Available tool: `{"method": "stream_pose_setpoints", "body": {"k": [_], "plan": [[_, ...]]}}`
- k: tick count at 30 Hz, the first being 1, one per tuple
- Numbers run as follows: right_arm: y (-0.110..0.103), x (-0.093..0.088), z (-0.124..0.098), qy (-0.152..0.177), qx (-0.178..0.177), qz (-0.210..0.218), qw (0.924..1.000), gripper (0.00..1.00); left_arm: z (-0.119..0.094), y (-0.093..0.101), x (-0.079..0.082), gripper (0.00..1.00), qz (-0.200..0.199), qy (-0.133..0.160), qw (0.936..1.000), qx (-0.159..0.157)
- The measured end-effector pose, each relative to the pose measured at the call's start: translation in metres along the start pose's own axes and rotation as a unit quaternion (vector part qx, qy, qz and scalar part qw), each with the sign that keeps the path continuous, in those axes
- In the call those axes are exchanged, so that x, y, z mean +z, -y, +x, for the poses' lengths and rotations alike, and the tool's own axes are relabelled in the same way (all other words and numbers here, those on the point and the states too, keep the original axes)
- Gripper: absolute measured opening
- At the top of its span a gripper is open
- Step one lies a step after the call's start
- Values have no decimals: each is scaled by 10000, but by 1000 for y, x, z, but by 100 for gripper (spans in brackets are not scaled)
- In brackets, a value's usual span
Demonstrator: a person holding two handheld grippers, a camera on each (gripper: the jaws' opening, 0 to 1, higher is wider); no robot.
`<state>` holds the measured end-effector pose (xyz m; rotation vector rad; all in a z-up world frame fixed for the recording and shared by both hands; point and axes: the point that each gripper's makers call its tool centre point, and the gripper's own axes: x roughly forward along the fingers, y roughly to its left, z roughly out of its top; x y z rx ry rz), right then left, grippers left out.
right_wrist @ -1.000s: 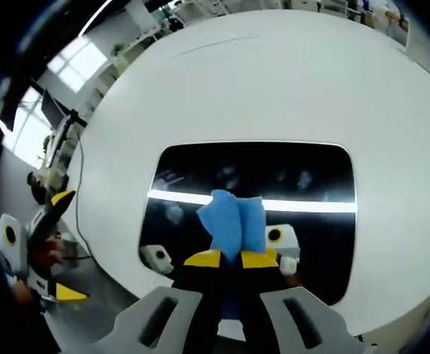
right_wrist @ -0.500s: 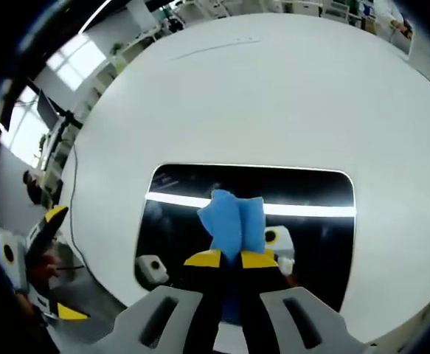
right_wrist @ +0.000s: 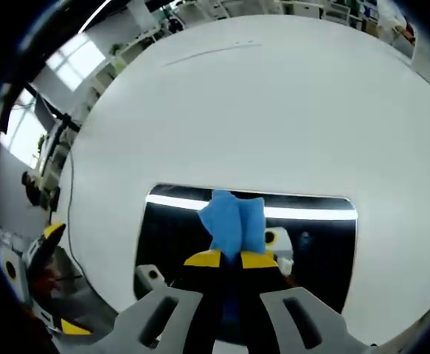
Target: Wipe the mirror surface with the cleaning cloth until all visible marks leave the cleaned area.
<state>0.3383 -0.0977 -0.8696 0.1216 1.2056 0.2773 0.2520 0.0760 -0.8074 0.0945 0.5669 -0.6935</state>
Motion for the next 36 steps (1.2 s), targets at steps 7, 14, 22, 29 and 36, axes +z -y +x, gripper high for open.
{"method": "stream_pose_setpoints", "body": {"k": [7,14,22,29,36], "plan": [[0,16,7,-11,-125,-203,9997,1,-1,-1,5,100,-125,117,9999,11],[0,28,12,-45,-120,-212,9997,1,-1,-2,3,100,-103,81,9999,56],[0,28,15,-108,-5,-466,9989,1,-1,-2,1,100,-77,45,9999,67],[0,28,14,-55,3,-685,9976,2,0,-1,0,100,-45,4,10000,57],[0,28,15,-17,74,-535,9985,1,0,-1,-1,100,2,-34,10000,34]]}}
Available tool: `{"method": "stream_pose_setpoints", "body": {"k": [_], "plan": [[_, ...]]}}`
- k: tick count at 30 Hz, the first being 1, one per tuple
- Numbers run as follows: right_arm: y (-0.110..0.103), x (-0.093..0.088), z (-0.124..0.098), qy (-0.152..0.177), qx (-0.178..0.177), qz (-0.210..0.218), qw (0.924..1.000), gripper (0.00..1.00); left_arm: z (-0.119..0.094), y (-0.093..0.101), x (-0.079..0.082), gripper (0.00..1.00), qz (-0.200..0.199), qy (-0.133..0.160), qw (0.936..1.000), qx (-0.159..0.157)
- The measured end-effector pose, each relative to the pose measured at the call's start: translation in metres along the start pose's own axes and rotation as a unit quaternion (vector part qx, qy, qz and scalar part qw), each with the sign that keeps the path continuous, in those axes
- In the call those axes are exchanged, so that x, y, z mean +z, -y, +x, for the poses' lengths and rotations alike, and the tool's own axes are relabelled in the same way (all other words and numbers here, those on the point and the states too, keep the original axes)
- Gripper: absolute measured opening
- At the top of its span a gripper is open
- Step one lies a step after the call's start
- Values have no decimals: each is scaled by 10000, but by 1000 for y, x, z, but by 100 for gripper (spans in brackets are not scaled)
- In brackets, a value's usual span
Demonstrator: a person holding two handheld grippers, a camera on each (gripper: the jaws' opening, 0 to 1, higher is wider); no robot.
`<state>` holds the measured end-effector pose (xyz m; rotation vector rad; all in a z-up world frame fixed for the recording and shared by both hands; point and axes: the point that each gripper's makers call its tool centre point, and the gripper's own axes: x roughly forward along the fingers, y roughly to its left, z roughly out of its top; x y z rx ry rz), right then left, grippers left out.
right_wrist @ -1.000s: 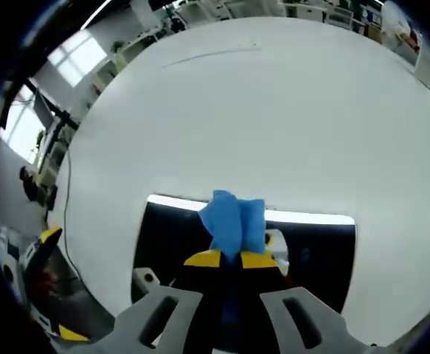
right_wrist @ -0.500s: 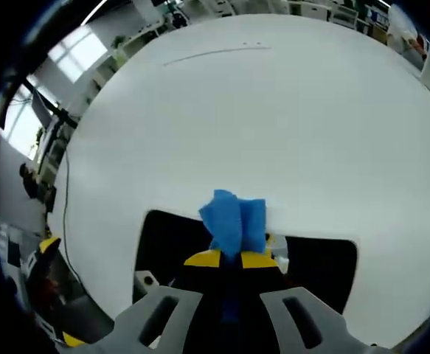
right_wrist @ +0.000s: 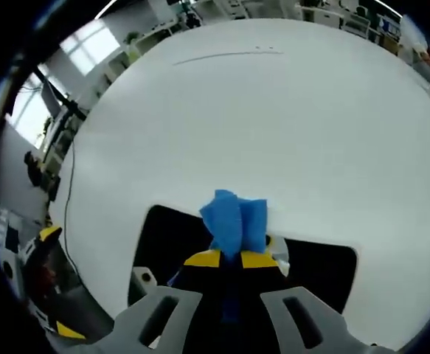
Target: Wipe the mirror surface with the cleaning cloth until all visible marks leave the cleaned area.
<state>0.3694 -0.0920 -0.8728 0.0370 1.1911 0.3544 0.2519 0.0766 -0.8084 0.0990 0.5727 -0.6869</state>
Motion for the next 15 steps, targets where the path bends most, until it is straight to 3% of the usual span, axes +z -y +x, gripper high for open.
{"method": "stream_pose_setpoints", "body": {"k": [6,15], "plan": [[2,-1,-2,123,265,203,9994,1,0,-1,-1,100,0,-24,10000,14],[8,-5,-8,178,274,135,9994,2,0,0,-2,100,9,-42,10000,-1]]}}
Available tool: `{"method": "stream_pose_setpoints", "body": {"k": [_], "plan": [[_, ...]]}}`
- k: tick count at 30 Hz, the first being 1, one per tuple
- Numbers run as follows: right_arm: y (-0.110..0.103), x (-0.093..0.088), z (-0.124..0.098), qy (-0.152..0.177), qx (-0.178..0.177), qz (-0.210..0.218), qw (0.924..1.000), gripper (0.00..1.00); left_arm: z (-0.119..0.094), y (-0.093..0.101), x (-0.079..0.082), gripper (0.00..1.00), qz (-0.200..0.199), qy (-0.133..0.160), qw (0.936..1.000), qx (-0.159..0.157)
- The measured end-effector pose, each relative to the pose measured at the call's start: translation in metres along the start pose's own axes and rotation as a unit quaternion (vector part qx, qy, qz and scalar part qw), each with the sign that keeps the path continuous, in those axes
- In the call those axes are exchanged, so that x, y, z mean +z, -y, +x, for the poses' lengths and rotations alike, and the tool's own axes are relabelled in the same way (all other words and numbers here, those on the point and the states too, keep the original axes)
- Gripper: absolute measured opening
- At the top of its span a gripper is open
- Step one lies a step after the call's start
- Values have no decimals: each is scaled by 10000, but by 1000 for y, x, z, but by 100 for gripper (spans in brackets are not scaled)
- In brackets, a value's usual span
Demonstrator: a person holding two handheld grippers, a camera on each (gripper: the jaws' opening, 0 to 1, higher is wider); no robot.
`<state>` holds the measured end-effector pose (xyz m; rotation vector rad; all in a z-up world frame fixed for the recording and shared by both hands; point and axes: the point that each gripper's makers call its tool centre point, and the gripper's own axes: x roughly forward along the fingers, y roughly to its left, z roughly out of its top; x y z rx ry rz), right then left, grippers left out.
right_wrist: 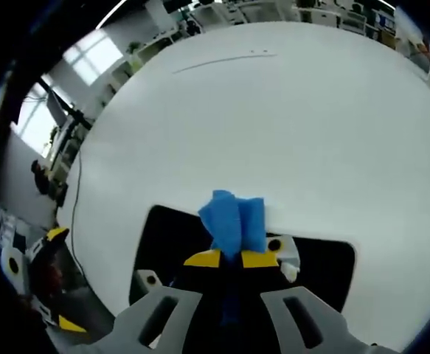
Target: Wipe the mirror surface with the cleaning cloth until all visible marks leave the cleaned area.
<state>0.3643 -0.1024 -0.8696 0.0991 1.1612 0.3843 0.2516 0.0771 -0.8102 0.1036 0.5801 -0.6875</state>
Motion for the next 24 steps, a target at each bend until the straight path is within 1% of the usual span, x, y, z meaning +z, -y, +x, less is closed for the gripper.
{"method": "stream_pose_setpoints", "body": {"k": [7,9,14,18,24], "plan": [[10,-1,-4,-13,-86,67,9999,2,0,0,0,100,-8,1,10000,-11],[12,-2,-5,-33,-55,-7,10000,2,0,-1,0,100,-20,8,10000,-7],[27,-3,-10,-62,-165,-9,9998,2,0,0,1,100,-8,17,10000,-7],[34,-4,-13,-52,-185,45,9998,2,0,0,1,100,39,20,10000,-5],[38,-5,-15,-20,-232,50,9997,2,0,0,1,100,8,22,10000,-10]]}}
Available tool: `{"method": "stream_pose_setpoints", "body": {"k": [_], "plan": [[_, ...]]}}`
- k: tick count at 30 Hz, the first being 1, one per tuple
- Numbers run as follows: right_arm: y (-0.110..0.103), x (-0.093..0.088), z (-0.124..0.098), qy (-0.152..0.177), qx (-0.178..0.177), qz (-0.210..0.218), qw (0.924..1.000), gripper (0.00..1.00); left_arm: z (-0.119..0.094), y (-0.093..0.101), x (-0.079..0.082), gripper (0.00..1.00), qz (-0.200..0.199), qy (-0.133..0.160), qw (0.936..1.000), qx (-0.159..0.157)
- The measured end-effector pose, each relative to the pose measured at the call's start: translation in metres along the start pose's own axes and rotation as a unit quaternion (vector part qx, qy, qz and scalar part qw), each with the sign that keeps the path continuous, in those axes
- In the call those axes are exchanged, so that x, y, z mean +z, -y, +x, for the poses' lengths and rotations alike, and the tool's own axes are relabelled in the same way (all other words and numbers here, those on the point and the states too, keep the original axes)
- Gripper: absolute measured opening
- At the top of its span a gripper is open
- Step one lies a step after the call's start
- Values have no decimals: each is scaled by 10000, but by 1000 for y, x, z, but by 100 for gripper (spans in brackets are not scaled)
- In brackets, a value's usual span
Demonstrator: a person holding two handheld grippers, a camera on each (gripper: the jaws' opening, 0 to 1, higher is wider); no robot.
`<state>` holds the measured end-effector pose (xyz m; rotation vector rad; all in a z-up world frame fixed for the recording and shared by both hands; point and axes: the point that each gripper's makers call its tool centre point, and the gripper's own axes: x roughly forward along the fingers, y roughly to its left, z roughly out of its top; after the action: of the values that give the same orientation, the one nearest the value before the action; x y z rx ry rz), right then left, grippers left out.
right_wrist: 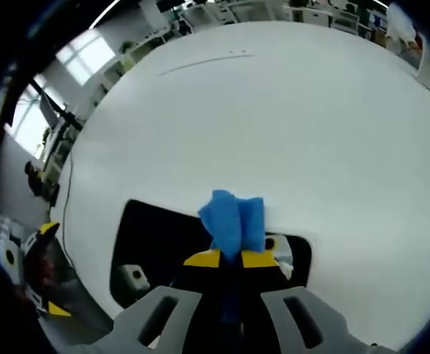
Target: Wipe the mirror surface with the cleaning cloth until all visible marks leave the cleaned area.
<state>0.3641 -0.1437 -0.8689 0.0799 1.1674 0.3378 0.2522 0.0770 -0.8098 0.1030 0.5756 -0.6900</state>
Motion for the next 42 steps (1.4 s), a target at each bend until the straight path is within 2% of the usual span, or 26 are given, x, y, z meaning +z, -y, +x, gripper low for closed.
{"method": "stream_pose_setpoints", "body": {"k": [16,24,32,42], "plan": [[0,0,2,182,-104,-66,9998,3,0,0,-1,100,3,-27,10000,22],[-4,-9,-3,294,-149,-131,9994,3,0,1,-1,100,-1,-47,10000,-2],[-7,-18,-8,375,-101,25,9992,3,0,1,-2,100,16,-65,10000,-16],[-12,-31,-13,451,-127,-58,9989,3,1,2,-3,100,37,-94,9999,-32]]}}
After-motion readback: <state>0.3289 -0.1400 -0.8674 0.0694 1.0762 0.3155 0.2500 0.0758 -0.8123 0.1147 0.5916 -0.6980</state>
